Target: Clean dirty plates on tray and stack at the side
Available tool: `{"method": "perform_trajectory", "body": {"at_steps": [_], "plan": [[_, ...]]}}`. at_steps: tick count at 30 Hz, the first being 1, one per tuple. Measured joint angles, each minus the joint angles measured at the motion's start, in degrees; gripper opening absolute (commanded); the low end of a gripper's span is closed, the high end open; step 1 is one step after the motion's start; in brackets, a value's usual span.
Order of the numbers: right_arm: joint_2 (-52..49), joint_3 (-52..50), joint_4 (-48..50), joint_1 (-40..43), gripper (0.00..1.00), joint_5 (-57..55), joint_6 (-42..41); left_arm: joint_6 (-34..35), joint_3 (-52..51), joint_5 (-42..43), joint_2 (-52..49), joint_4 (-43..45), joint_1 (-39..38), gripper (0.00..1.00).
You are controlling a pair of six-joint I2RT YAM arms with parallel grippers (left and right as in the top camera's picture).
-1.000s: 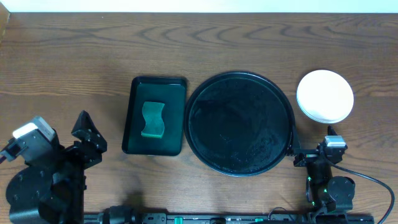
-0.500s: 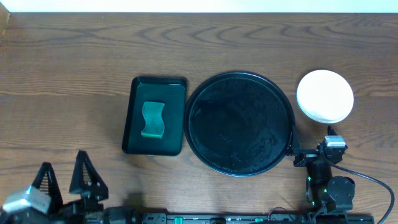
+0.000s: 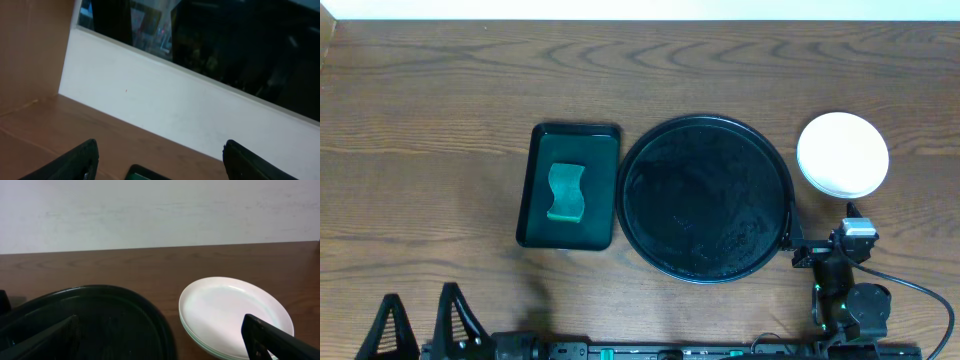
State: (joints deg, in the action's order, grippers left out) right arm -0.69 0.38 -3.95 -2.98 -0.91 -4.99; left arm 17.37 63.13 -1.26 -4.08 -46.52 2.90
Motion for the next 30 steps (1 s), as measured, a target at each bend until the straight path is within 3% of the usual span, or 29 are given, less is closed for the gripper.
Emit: {"method": "perform_trajectory", "body": {"at_steps": [13,30], "plan": [[0.0,0.0,0.0,0.0,0.99,0.0,0.0,0.5,-6.6,0.0,3.8,3.3,-1.1,0.8],[0.0,0.0,0.0,0.0,0.99,0.0,0.0,2.3,-24.1,0.0,3.8,40.2,-1.1,0.8]]}}
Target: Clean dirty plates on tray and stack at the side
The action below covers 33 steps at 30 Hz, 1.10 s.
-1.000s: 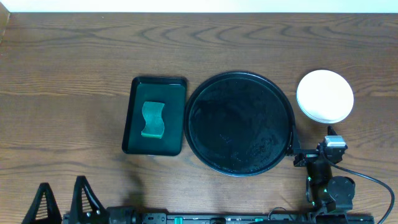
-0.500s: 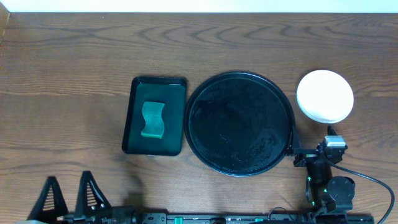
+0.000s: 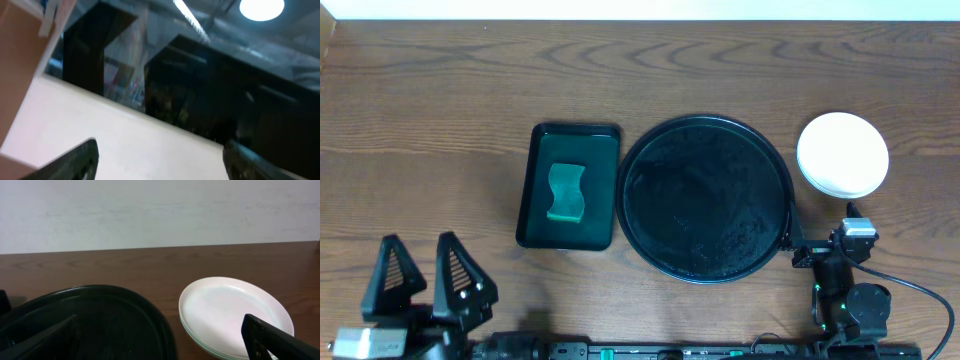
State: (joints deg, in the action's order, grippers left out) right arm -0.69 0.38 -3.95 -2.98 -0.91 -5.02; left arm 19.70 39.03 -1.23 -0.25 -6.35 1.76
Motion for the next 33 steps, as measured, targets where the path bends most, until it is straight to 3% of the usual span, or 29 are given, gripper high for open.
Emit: {"method": "perform_trajectory", "body": {"at_steps": [14,33], "plan": [[0.0,0.0,0.0,0.0,0.99,0.0,0.0,1.5,-18.5,0.0,0.0,29.8,0.0,0.8],[0.0,0.0,0.0,0.0,0.99,0.0,0.0,1.5,-34.0,0.0,0.0,50.6,0.0,0.8]]}}
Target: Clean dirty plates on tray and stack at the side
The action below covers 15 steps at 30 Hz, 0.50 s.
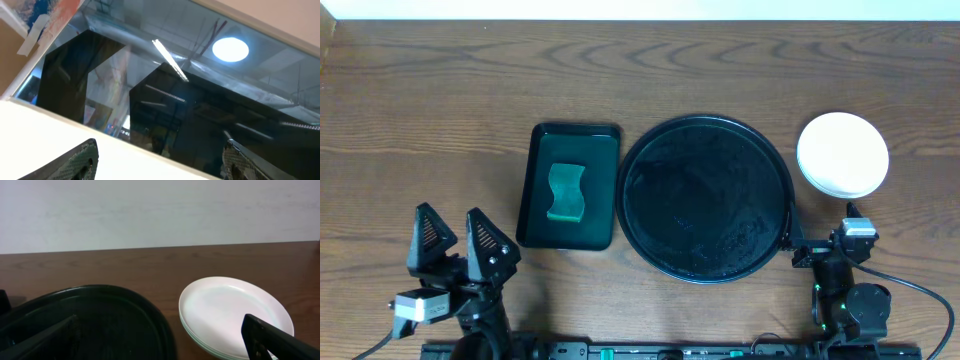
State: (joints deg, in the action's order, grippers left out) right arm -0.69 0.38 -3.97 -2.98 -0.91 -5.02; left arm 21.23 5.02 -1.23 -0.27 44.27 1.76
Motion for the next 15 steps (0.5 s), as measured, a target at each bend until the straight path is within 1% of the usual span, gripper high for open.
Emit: {"method": "perform_trajectory", "body": {"at_steps": [5,6,7,15], "plan": [[0.0,0.0,0.0,0.0,0.99,0.0,0.0,0.0,-2.6,0.0,0.0,1.0,0.0,0.8],[0.0,0.0,0.0,0.0,0.99,0.0,0.0,0.0,-3.0,0.0,0.0,1.0,0.0,0.78],[0.0,0.0,0.0,0.0,0.99,0.0,0.0,0.0,-3.6,0.0,0.0,1.0,0.0,0.8],[0.0,0.0,0.0,0.0,0.99,0.0,0.0,0.0,-4.6,0.0,0.0,-2.7,0.0,0.8]]}}
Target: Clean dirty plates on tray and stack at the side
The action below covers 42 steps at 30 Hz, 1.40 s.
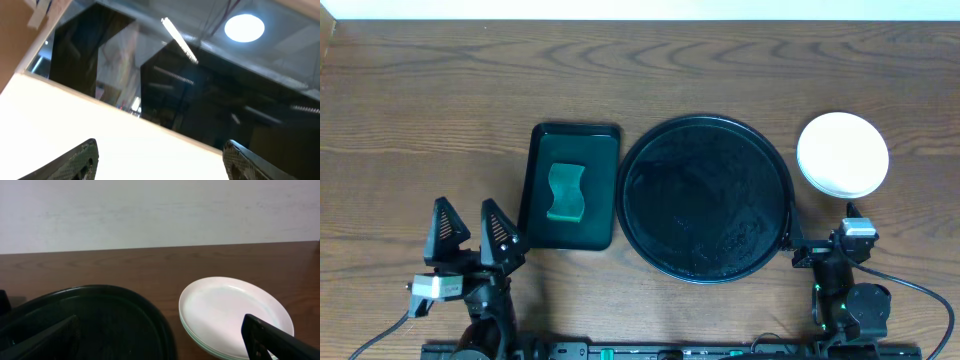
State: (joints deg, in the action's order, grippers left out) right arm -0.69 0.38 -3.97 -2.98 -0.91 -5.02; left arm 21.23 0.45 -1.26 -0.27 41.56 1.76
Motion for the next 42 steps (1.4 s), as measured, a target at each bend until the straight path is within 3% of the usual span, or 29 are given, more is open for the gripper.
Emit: {"method": "perform_trajectory", "body": {"at_steps": [12,21,30,42], "plan": [[0.0,0.0,0.0,0.0,0.99,0.0,0.0,0.0,-0.1,0.0,0.0,-28.1,0.0,0.8],[0.0,0.0,0.0,0.0,0.99,0.0,0.0,-0.1,-0.1,0.2,-0.1,-41.3,0.0,0.8],[0.0,0.0,0.0,0.0,0.99,0.0,0.0,-5.6,0.4,3.6,-0.1,-42.8,0.0,0.8],[0.0,0.0,0.0,0.0,0.99,0.0,0.0,-20.3,0.4,11.4,-0.1,-42.1,0.0,0.8]]}}
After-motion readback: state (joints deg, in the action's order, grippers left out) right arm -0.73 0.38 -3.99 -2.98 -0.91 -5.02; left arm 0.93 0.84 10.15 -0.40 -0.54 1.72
